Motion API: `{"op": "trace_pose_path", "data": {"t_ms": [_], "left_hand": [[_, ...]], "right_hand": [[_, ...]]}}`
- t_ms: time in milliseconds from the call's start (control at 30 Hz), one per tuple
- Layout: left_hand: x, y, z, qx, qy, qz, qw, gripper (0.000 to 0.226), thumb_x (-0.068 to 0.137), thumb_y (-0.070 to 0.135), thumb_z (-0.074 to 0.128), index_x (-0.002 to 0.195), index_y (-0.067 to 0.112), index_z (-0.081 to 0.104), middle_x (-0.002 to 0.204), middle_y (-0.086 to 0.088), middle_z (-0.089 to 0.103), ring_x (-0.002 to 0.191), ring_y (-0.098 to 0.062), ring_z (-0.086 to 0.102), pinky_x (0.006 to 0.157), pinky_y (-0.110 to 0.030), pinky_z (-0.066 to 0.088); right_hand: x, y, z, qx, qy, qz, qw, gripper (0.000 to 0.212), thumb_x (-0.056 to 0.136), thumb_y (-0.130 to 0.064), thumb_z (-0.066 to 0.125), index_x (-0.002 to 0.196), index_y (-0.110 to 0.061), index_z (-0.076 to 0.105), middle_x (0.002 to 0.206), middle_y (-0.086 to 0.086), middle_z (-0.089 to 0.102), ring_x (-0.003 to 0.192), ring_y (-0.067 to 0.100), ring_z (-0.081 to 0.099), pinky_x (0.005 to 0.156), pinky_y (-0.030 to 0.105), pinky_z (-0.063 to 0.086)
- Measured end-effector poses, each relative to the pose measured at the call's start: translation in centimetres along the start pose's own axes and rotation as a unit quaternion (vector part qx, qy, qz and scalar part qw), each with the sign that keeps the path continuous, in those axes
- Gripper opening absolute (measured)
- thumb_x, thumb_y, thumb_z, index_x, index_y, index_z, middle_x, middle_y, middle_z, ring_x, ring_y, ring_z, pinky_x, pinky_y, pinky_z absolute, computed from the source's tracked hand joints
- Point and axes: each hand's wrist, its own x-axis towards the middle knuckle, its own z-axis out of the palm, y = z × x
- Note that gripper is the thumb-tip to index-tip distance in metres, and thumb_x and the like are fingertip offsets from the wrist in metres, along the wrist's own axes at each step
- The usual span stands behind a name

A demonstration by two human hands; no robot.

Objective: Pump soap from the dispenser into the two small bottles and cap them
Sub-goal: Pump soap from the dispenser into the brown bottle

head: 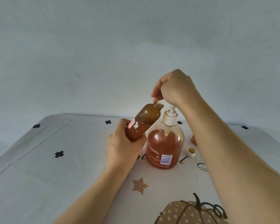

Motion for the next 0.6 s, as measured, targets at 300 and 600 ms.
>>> {"op": "trace_pose_path", "data": {"t_ms": [300,600], "left_hand": [[0.21,-0.66,0.14,0.006,0.006,0.010,1.000,0.020,0.075,0.021,0.074,0.078,0.019,0.054,0.057,0.006,0.057,0.068,-0.004,0.055,0.054,-0.016,0.041],[0.32,-0.70,0.15,-0.001,0.007,0.005,1.000,0.021,0.074,0.025,0.076,0.078,0.023,0.055,0.057,0.007,0.058,0.066,-0.006,0.055,0.053,-0.015,0.042]], "right_hand": [[0.17,0.32,0.25,0.016,0.009,0.008,1.000,0.050,0.086,0.006,0.040,0.058,-0.022,0.070,0.081,0.003,0.075,0.081,0.026,0.073,0.086,0.042,0.058],[0.29,0.23,0.35,-0.010,0.004,-0.002,1.000,0.042,0.088,0.004,0.046,0.068,-0.023,0.072,0.087,0.003,0.075,0.088,0.025,0.071,0.087,0.042,0.058]]}}
